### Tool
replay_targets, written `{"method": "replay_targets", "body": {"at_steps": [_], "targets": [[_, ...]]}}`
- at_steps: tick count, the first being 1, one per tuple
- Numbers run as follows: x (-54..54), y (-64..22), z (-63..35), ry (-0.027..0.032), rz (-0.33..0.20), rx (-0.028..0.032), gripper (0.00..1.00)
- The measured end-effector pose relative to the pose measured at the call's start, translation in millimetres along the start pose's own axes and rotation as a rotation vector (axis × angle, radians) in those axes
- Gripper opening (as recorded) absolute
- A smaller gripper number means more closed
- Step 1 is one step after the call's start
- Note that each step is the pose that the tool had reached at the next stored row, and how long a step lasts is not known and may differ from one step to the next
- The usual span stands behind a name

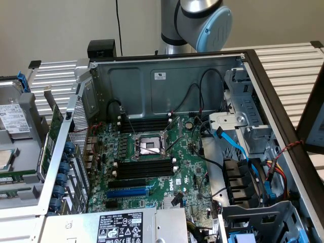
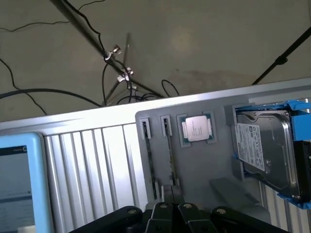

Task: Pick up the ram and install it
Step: 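Pick up the ram and move it above insertion slot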

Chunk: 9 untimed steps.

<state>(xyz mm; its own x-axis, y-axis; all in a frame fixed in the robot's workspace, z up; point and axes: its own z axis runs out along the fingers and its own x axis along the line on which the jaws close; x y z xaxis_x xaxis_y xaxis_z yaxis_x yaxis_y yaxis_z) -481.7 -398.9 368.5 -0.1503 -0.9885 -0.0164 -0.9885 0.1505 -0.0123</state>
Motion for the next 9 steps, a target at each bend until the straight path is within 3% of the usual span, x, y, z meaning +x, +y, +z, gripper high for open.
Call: {"method": "replay_targets", "body": {"at_steps": [9], "targets": [[-5.8,-7.8,1.8,-0.0001,-0.013,0.0000,0.11]]}}
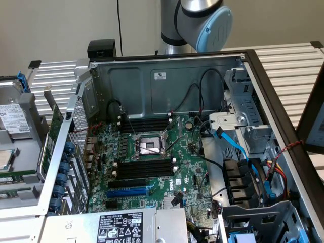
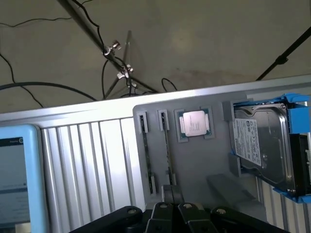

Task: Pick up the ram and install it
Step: 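Pick up the ram and move it above insertion slot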

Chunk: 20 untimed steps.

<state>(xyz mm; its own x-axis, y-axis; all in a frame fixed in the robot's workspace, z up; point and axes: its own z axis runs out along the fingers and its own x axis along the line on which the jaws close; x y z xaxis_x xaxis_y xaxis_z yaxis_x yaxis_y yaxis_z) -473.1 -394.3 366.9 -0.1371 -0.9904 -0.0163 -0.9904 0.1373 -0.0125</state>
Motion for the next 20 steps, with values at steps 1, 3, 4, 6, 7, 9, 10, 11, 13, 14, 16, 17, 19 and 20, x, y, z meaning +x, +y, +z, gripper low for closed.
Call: {"method": "replay_targets", "body": {"at_steps": [1,3,4,6,7,9,10,11,13,14,16,17,19,20], "targets": [[-0.2,-0.2,0.1,0.0001,-0.001,-0.0001,0.11],[-0.5,-1.1,0.4,0.0001,-0.002,-0.0002,0.11],[-0.6,-1.6,0.6,0.0002,-0.003,-0.0002,0.11],[-0.7,-2.8,1.3,0.0006,-0.003,-0.0001,0.17],[-0.8,-3.4,1.8,0.0009,-0.003,-0.0001,0.17],[-0.9,-4.1,3.3,0.0016,-0.003,0.0002,0.30],[-0.9,-4.3,4.4,0.0020,-0.003,0.0001,0.30],[-0.9,-4.3,6.0,0.0021,-0.003,0.0000,0.30],[-0.9,-4.3,9.7,0.0020,-0.003,0.0002,0.36],[-0.8,-4.3,11.6,0.0020,-0.004,0.0002,0.36],[-0.8,-4.2,15.3,0.0020,-0.007,0.0001,0.36],[-0.8,-4.2,17.0,0.0020,-0.010,0.0000,0.36],[-0.7,-4.1,20.7,0.0017,-0.031,-0.0004,0.36],[-0.7,-4.1,22.4,0.0015,-0.049,-0.0006,0.36]]}}
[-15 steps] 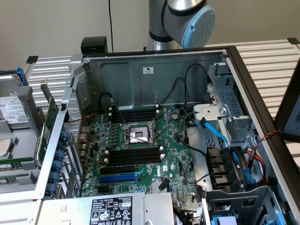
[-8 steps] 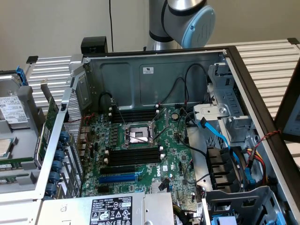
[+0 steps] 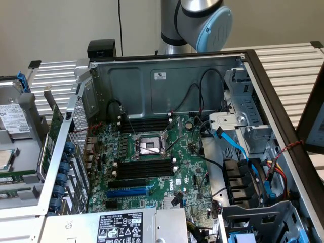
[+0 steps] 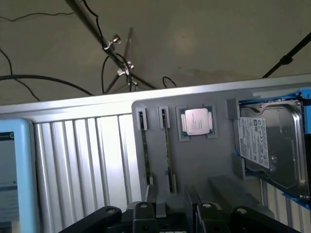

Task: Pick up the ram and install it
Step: 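Pick up the ram and move it above insertion slot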

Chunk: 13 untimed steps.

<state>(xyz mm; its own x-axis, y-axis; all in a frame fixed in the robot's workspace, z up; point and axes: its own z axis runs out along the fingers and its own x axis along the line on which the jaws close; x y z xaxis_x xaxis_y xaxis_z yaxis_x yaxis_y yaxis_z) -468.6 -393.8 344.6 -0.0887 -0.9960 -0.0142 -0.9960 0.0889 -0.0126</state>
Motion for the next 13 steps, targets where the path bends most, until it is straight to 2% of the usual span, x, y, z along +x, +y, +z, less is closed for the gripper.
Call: {"method": "replay_targets", "body": {"at_steps": [4,13], "targets": [[0.1,0.1,7.2,-0.0007,-0.057,-0.0007,0.36],[0.5,1.3,23.5,-0.0007,-0.048,0.0009,0.36]]}}
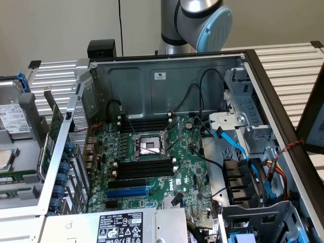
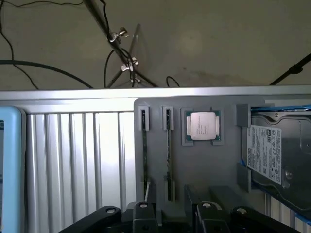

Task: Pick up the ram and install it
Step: 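Pick up the ram and move it above insertion slot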

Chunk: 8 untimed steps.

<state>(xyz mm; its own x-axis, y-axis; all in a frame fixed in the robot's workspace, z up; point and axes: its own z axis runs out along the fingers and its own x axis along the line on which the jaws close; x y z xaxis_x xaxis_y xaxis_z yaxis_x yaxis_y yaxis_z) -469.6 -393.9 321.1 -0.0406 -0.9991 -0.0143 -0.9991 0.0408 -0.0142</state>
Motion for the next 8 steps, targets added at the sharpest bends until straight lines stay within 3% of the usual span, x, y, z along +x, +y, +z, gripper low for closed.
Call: {"method": "replay_targets", "body": {"at_steps": [8], "targets": [[0.1,0.1,8.3,0.0194,0.004,0.0058,0.36]]}}
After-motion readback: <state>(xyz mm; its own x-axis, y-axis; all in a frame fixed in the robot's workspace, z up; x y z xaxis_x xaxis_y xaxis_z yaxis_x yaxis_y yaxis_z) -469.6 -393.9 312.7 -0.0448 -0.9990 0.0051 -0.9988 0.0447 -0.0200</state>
